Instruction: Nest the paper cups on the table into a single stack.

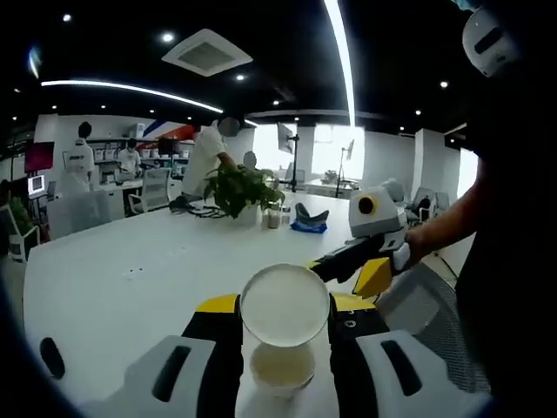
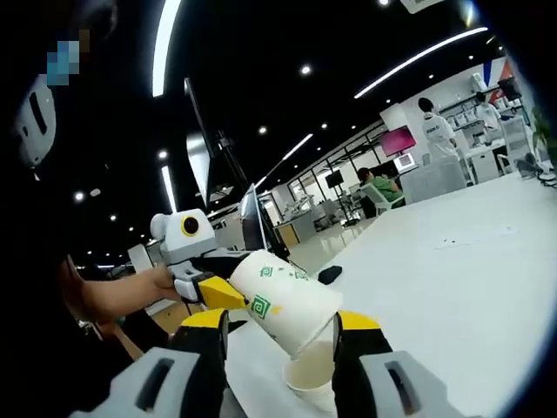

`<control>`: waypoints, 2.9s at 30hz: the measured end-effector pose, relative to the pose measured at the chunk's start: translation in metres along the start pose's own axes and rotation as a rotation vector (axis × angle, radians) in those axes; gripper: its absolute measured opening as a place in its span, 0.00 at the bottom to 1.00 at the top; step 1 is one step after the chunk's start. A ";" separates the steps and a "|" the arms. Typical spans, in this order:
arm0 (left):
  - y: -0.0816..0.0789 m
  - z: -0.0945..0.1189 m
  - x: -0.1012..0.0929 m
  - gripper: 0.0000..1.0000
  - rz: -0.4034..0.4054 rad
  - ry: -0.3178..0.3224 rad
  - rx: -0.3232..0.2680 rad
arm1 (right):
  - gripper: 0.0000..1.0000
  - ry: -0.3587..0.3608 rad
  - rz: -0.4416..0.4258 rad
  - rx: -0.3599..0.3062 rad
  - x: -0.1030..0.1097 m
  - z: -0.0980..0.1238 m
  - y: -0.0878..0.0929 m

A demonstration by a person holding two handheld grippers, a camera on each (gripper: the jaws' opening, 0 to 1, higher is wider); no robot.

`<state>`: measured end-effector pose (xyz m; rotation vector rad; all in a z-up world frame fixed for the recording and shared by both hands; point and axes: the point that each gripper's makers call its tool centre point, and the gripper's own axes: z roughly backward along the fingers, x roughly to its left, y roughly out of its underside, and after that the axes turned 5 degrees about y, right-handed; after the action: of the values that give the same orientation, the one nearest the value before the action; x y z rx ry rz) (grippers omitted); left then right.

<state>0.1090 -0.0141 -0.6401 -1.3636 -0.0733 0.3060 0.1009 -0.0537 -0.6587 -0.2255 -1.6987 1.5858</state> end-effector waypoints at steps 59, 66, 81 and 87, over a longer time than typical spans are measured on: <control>0.056 0.003 -0.018 0.35 0.050 0.063 0.094 | 0.00 -0.184 -0.248 -0.014 0.024 0.010 -0.014; 0.054 0.003 -0.016 0.45 0.040 0.043 0.082 | 0.00 -0.172 -0.235 -0.007 0.022 0.011 -0.016; 0.053 0.011 -0.010 0.64 0.007 -0.033 0.077 | 0.00 -0.165 -0.151 0.052 0.022 0.014 -0.019; 0.054 0.014 -0.009 0.72 0.005 -0.056 0.081 | 0.00 -0.162 -0.100 0.082 0.019 0.014 -0.027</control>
<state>0.0882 0.0059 -0.6886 -1.2747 -0.1033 0.3481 0.0894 -0.0580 -0.6254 0.0290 -1.7339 1.6314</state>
